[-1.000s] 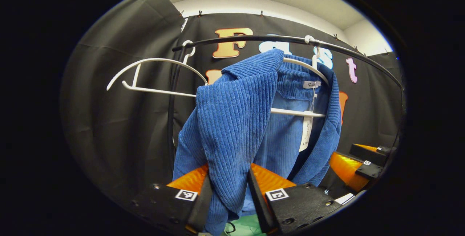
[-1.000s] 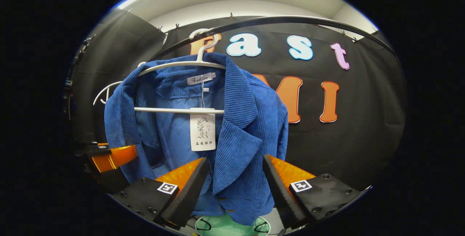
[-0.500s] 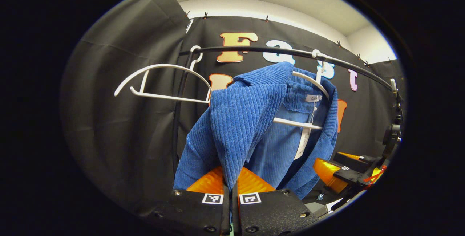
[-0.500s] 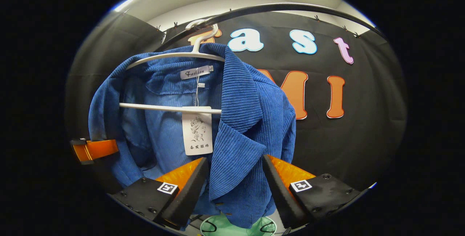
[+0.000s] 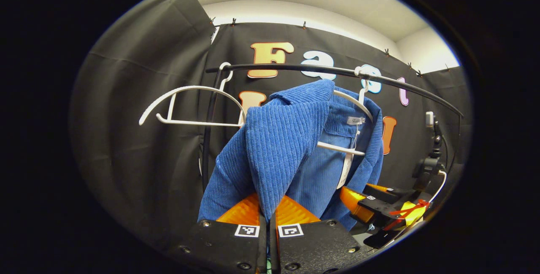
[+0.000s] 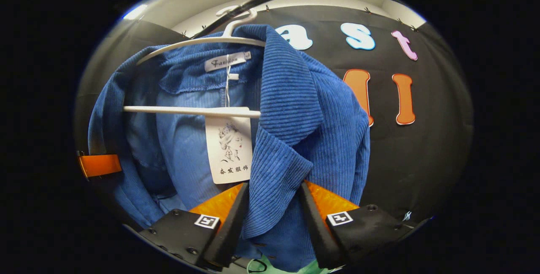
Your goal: Grasp the clothes on the hanger with both hands and then place them into the laundry hamper below.
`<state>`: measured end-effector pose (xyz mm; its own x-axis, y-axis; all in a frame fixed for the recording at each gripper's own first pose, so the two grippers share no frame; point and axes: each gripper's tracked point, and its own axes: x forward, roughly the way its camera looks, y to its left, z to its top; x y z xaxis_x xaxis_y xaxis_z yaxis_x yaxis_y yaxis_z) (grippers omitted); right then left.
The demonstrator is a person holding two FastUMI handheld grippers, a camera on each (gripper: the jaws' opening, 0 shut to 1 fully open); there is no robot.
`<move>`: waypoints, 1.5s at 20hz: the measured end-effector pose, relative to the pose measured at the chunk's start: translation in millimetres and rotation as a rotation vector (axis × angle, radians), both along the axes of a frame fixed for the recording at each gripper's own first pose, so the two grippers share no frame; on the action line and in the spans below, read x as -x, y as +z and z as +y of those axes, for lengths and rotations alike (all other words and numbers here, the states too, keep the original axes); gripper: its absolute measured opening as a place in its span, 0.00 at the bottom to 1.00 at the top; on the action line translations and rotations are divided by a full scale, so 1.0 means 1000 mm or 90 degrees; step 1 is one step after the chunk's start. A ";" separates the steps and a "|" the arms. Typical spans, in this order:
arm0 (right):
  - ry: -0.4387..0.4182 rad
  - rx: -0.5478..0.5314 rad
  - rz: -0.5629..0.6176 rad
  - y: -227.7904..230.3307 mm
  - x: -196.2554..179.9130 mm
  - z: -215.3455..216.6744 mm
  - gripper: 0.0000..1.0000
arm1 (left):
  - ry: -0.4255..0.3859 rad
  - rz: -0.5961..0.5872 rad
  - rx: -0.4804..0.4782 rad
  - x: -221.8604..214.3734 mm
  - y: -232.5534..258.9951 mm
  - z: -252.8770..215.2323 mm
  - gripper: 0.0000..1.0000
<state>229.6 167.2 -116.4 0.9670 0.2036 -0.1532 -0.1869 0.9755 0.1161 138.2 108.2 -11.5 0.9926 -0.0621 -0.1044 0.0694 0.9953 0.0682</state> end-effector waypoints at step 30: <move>0.058 -0.523 -0.069 0.146 -0.012 -0.171 0.17 | -0.066 -0.084 -0.008 -0.019 0.113 0.061 0.07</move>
